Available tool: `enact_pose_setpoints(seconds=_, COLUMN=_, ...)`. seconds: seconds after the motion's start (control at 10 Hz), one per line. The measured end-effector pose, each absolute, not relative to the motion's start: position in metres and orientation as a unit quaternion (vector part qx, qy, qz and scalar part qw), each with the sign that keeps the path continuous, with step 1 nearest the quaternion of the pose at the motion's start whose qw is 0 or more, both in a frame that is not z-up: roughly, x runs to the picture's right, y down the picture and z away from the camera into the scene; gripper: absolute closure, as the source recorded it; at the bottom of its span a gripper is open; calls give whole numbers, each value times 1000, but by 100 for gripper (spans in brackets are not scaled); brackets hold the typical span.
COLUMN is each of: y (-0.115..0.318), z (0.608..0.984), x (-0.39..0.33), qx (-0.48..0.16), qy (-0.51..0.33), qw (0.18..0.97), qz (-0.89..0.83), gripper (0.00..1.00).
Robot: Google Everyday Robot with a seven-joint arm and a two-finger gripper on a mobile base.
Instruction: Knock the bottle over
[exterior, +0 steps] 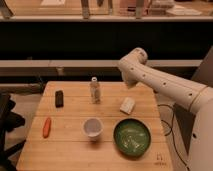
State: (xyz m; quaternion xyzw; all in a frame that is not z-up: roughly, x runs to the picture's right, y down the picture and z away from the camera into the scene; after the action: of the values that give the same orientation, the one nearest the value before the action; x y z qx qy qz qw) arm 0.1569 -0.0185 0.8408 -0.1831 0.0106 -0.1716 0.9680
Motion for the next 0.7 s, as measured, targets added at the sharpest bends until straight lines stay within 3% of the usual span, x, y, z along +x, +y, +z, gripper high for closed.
enact_pose_setpoints(seconds=0.7, y=-32, z=870, x=163, qx=-177, qy=6, qw=967, qz=-183, gripper=100)
